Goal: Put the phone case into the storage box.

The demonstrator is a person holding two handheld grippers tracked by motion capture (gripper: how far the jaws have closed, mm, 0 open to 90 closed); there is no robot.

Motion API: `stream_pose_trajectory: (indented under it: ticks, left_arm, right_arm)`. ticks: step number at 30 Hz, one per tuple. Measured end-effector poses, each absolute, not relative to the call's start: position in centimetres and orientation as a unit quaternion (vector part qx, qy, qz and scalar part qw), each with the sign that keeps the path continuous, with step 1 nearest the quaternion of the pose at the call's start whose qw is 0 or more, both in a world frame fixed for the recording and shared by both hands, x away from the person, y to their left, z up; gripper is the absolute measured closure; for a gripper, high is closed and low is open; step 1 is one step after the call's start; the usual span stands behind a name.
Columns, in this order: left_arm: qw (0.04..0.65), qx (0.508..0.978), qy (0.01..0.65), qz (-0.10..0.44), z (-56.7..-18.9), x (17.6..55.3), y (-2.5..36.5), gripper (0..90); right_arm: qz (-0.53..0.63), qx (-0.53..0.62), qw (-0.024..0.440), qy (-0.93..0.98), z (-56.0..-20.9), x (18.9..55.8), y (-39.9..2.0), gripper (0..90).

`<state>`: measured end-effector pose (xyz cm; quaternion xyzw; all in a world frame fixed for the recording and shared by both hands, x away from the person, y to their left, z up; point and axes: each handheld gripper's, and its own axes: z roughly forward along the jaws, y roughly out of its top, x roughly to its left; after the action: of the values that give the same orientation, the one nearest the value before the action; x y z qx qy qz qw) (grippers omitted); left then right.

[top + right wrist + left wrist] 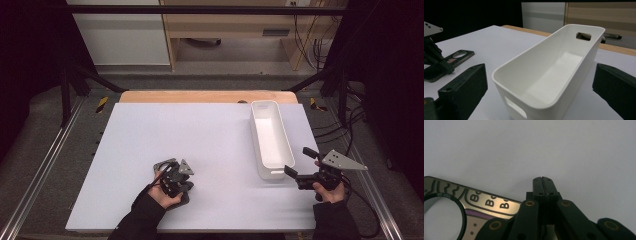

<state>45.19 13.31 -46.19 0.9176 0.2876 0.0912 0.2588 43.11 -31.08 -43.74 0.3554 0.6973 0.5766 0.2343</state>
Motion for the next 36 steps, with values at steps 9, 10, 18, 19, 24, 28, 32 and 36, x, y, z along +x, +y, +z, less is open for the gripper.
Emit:
stream_pose_trajectory:
  ticks: [9,10,18,19,24,28,32,36]
  left_arm:
    - [0.255,0.919,0.287,0.088,-46.1,44.4,14.5,89.3]
    - [0.254,0.919,0.287,0.087,-46.1,44.3,14.6,89.3]
    - [0.246,0.922,0.287,0.086,-46.0,43.7,15.4,89.3]
    - [0.246,0.922,0.287,0.085,-45.9,43.6,15.6,89.3]
    - [0.244,0.922,0.289,0.082,-45.9,43.3,16.2,89.3]
    - [0.24,0.923,0.289,0.081,-45.9,43.0,16.6,89.3]
    - [0.239,0.923,0.29,0.081,-45.9,42.8,17.0,89.3]
    - [0.238,0.923,0.291,0.081,-45.9,42.6,17.4,89.3]
  right_arm:
    - [0.577,0.355,0.235,0.696,-43.7,43.1,-31.1,0.3]
    - [0.577,0.355,0.234,0.697,-43.7,43.1,-31.1,0.3]
    - [0.578,0.355,0.235,0.697,-43.7,43.1,-31.1,0.3]
    - [0.577,0.355,0.234,0.697,-43.7,43.1,-31.1,0.3]
    - [0.577,0.355,0.234,0.697,-43.8,43.1,-31.0,0.3]
    - [0.578,0.355,0.234,0.697,-43.8,43.1,-31.0,0.3]
    - [0.577,0.355,0.234,0.697,-43.8,43.1,-31.0,0.3]
    - [0.577,0.355,0.234,0.698,-43.8,43.1,-31.0,0.3]
